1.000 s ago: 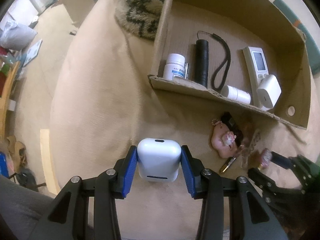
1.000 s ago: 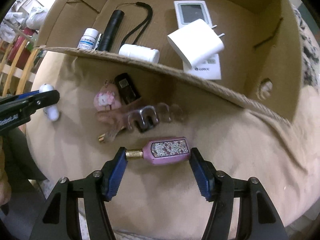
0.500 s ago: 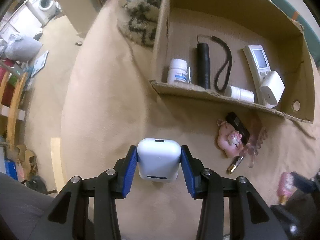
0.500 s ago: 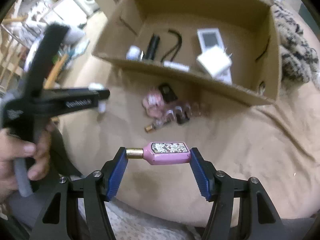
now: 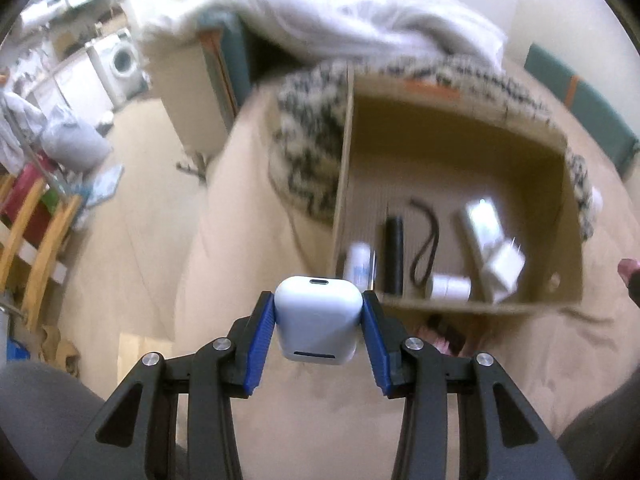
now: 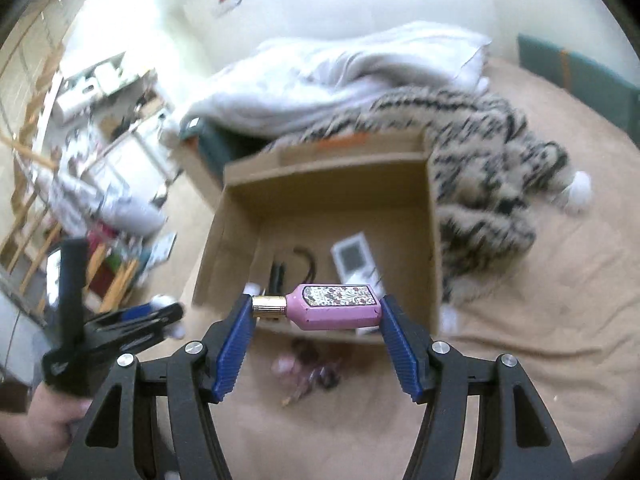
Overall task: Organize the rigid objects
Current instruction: 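Carry the earbud case and pink lighter into the box with both tools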
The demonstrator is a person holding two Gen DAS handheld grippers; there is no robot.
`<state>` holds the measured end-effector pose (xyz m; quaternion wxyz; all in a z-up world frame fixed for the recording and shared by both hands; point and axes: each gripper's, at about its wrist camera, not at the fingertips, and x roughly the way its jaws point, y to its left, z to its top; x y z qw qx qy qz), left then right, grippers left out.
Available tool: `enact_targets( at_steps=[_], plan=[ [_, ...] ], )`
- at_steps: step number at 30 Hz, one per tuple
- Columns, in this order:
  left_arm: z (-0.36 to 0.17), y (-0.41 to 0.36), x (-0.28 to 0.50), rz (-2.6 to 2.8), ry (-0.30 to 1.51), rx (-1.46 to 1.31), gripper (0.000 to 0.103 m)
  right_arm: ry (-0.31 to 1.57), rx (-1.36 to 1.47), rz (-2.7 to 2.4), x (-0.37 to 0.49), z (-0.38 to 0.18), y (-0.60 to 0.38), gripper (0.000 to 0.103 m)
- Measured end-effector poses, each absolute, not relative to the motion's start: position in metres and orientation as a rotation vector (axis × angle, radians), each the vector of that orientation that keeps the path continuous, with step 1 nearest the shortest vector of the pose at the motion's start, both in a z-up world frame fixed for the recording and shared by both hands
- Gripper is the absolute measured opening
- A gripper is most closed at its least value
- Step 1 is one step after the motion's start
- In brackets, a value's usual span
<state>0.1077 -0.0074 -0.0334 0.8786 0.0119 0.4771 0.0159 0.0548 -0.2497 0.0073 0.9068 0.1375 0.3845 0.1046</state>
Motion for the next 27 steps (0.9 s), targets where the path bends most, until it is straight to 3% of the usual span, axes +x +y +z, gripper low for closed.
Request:
enact_targets(
  at_steps=[12,27],
  plan=[
    [-0.01,-0.031,0.149,-0.061,0.946,0.056,0.04,0.796,0.294,0.18,0.111,-0.006,-0.26,0.067],
    [-0.071,-0.057,0.183,-0.104,1.004,0.103,0.04,1.013,0.166,0.188,0.151,-0.06,-0.225,0.067]
  ],
)
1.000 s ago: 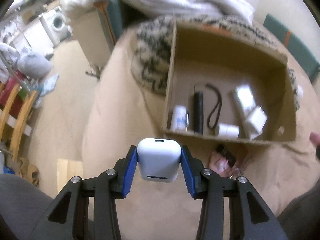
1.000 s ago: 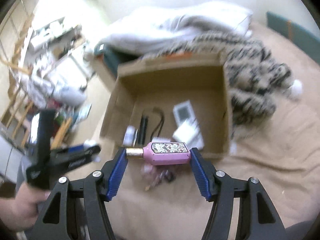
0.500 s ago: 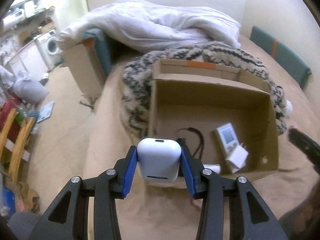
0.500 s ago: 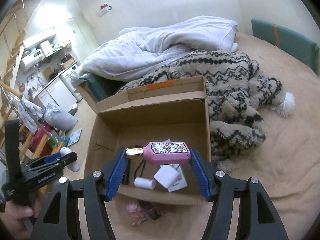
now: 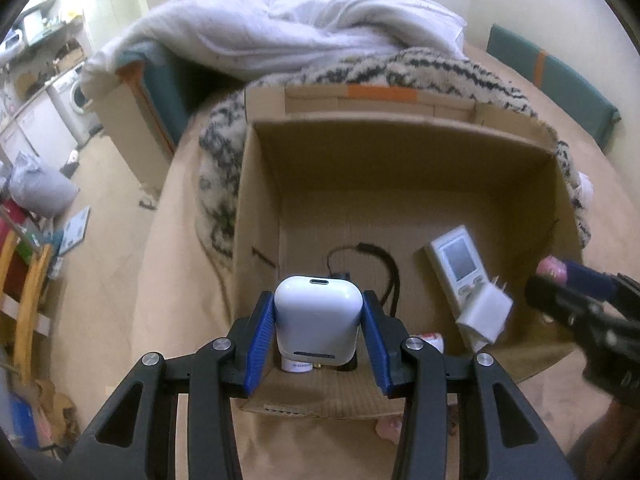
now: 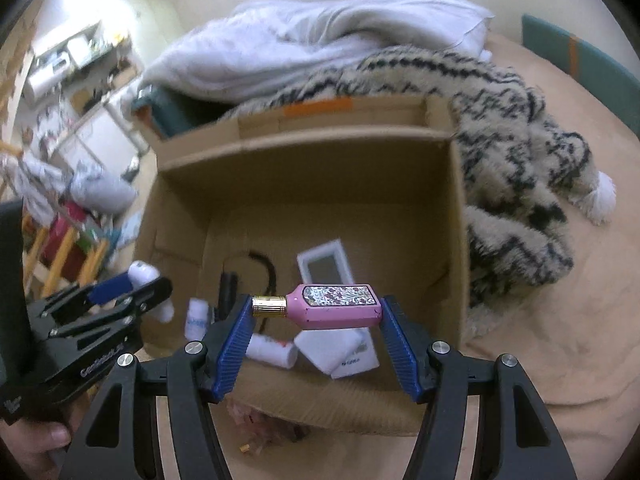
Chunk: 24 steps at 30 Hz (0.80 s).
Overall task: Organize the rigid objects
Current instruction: 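Carry the earbud case and pink lighter into the box with both tools, then open both tools to release the earbud case and pink lighter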
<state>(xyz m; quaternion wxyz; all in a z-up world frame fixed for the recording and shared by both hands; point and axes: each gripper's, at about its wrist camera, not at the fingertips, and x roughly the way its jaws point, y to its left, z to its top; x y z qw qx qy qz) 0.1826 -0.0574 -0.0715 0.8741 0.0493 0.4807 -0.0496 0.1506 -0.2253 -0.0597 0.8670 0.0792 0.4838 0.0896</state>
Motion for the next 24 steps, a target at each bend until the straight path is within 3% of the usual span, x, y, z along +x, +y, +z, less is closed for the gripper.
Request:
enact_targets(
  at_steps=[5,24],
  plan=[
    [-0.09,-0.05,0.186,-0.082,1.057,0.056,0.04,1.064,0.008,0.117,0.15,-0.075,-0.21,0.067],
    [-0.083,-0.056,0.186,-0.084,1.01,0.098,0.042,1.04,0.138,0.156,0.153,-0.072,-0.222,0.068]
  ],
)
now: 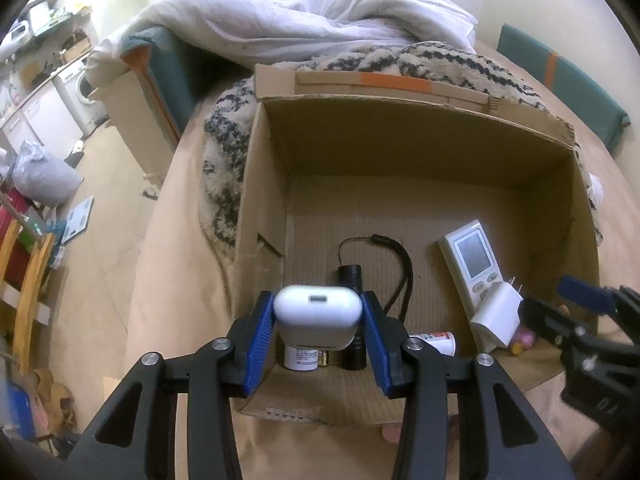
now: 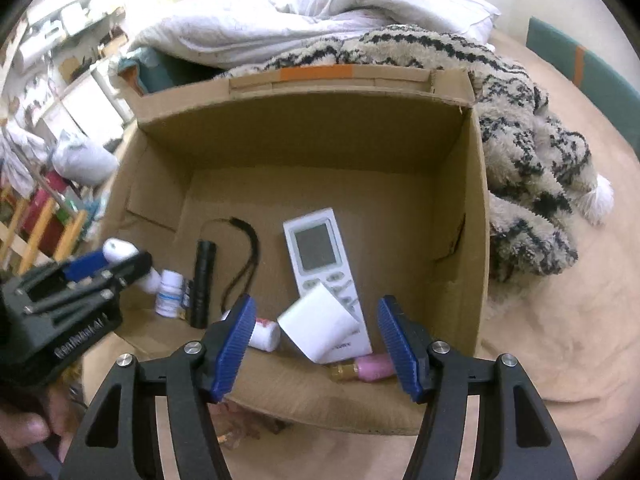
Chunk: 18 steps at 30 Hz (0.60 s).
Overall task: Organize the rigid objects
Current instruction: 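Open both tools to release the earbud case and pink lighter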
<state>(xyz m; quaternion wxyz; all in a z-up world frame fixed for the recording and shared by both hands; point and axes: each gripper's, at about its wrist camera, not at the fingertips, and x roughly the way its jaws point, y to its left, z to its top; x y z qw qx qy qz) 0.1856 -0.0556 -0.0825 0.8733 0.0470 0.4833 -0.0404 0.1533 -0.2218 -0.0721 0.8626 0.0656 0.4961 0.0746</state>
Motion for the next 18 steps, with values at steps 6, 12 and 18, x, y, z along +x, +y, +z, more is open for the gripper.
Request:
enact_targets(
  at_steps=[6,12,18],
  plan=[
    [-0.077,-0.058,0.181,-0.09,0.996,0.101,0.065,1.023,0.203,0.165,0.154,-0.068,-0.228,0.078],
    [-0.074,-0.056,0.178,-0.104,0.999,0.099,0.065,1.02,0.228,0.158,0.154,-0.067,-0.232,0.078],
    [-0.06,-0.053,0.17,-0.105,0.967,0.106,0.065,1.01,0.234,0.153,0.151,-0.064,-0.234,0.078]
  ],
)
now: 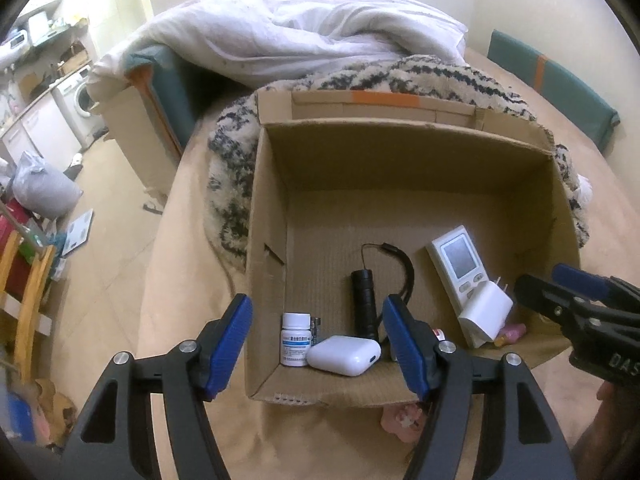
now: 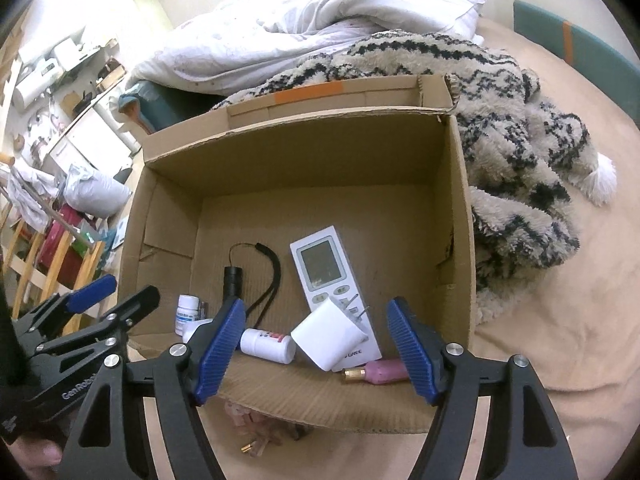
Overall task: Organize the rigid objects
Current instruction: 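Open both tools to release the earbud case and pink lighter, then lower the right tool onto the pink translucent beaded toy and grasp it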
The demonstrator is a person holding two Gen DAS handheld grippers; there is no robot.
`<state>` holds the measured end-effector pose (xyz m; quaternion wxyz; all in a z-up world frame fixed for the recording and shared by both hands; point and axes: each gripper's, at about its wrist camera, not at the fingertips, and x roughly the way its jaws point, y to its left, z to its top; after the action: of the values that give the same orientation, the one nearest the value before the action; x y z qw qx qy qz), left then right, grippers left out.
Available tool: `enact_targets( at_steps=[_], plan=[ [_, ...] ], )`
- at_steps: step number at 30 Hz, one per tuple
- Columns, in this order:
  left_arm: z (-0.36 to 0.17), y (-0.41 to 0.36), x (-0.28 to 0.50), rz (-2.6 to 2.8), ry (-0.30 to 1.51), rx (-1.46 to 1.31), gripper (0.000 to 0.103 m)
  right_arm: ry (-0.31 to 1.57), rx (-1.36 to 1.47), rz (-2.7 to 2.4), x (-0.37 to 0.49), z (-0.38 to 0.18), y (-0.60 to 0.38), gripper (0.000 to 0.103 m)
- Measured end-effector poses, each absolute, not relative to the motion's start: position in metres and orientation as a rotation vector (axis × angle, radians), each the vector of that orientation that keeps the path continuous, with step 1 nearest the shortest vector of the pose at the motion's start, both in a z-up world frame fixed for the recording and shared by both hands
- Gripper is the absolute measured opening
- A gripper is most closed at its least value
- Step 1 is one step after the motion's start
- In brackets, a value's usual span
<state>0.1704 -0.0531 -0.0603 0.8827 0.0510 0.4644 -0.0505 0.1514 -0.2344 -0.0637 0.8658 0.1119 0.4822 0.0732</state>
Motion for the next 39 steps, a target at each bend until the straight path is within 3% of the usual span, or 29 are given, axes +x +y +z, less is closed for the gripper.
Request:
enact_targets(
  at_steps=[10,22,29,39],
  plan=[
    [-0.039,-0.039,0.156,-0.079,0.987,0.125,0.065,0.985,0.268,0.139,0.137,-0.053,-0.243,0.078],
    [-0.06,-0.016,0.124,-0.072,1.107,0.094,0.065,1.012,0.383,0.143,0.096,-0.052,-0.249,0.078],
    [-0.073,-0.003,0.122,-0.024,1.164,0.017,0.065,1.121,0.583,0.173,0.064,-0.083,-0.252,0.078],
    [-0.068,0.007,0.126,-0.015,1.173,-0.08,0.065,1.302,1.019,0.083,0.058,-0.17,-0.267,0.076]
  ],
)
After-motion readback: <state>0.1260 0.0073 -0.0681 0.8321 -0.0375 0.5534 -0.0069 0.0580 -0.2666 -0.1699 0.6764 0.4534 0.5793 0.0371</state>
